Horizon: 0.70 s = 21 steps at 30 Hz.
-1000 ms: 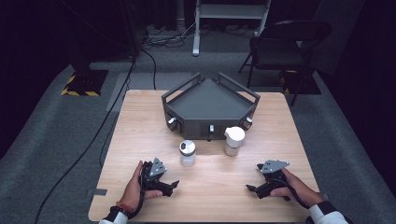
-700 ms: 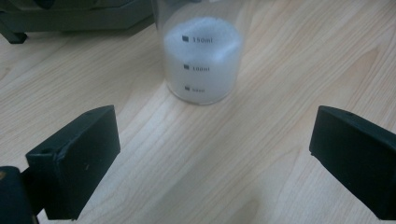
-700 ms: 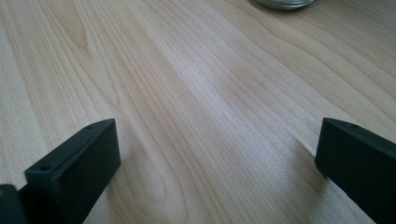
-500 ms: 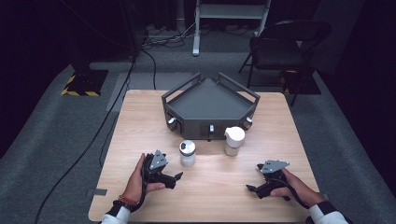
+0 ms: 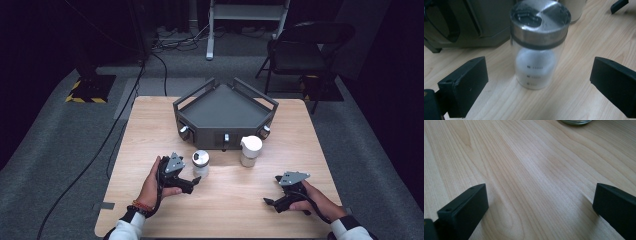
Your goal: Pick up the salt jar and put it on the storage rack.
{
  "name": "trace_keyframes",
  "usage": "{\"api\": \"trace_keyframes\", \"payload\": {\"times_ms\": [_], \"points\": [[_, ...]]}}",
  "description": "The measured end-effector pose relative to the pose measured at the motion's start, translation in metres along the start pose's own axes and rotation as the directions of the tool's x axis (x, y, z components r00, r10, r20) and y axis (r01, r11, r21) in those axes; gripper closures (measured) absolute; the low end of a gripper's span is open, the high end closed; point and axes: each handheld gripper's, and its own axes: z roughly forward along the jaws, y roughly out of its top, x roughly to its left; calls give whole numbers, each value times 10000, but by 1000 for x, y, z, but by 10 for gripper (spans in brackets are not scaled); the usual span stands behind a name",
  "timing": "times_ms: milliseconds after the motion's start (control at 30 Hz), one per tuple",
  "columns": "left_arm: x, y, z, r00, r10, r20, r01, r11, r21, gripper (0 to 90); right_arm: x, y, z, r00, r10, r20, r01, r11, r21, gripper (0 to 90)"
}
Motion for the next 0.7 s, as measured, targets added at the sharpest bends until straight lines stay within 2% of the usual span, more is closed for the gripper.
{"api": "trace_keyframes", "payload": {"times_ms": [533, 700], "points": [[8, 16, 22, 9996, 143, 225, -139, 9997, -179, 10, 0, 0, 0, 10000, -2, -1, 2, 10000, -2, 0], [9, 18, 28, 9997, 72, 248, -68, 9999, -150, 10, 0, 0, 0, 10000, -8, -4, 8, 10000, -2, 0]]}}
